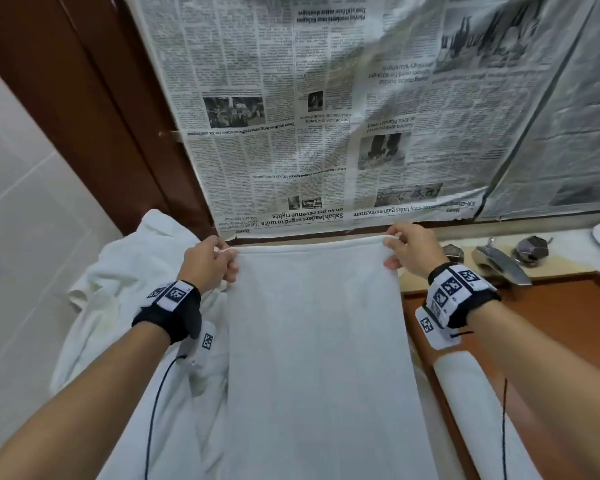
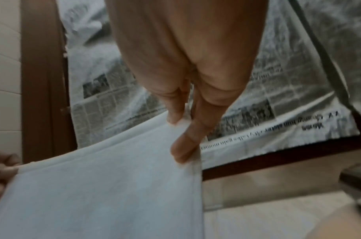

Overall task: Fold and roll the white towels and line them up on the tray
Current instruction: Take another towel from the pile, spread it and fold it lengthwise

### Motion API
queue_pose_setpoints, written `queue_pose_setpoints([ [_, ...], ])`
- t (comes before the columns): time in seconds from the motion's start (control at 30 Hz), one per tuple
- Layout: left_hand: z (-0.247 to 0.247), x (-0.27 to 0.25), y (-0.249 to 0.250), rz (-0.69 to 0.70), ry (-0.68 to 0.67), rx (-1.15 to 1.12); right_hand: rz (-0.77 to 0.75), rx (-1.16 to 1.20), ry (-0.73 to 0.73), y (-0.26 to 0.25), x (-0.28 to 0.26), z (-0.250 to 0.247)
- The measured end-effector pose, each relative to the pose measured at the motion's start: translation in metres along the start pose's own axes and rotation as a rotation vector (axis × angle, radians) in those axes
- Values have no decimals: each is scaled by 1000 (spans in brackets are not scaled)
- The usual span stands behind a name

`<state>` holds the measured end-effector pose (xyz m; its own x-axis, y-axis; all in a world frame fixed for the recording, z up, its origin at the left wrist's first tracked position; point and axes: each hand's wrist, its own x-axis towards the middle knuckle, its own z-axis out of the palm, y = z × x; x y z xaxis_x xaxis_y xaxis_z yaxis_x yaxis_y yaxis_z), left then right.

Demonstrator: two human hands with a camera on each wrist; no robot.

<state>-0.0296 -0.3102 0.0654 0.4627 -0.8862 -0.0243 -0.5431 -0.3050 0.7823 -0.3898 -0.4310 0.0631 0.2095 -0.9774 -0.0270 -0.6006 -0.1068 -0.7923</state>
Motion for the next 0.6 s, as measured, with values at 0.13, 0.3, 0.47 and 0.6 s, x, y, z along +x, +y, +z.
queue_pose_setpoints([
  [0.13,34,40,-24,-94,-7,-36,55,55,-9,20,44,25],
  [0.3,66,76,-68,-163,15,-5,85,10,-65,59,84,65],
  [0.47,93,100,-90,-197,-107,108,173,-47,-79,89,104,93],
  [0.6,104,114,-108,-161,-234,321,240,-50,-65,99,114,108],
])
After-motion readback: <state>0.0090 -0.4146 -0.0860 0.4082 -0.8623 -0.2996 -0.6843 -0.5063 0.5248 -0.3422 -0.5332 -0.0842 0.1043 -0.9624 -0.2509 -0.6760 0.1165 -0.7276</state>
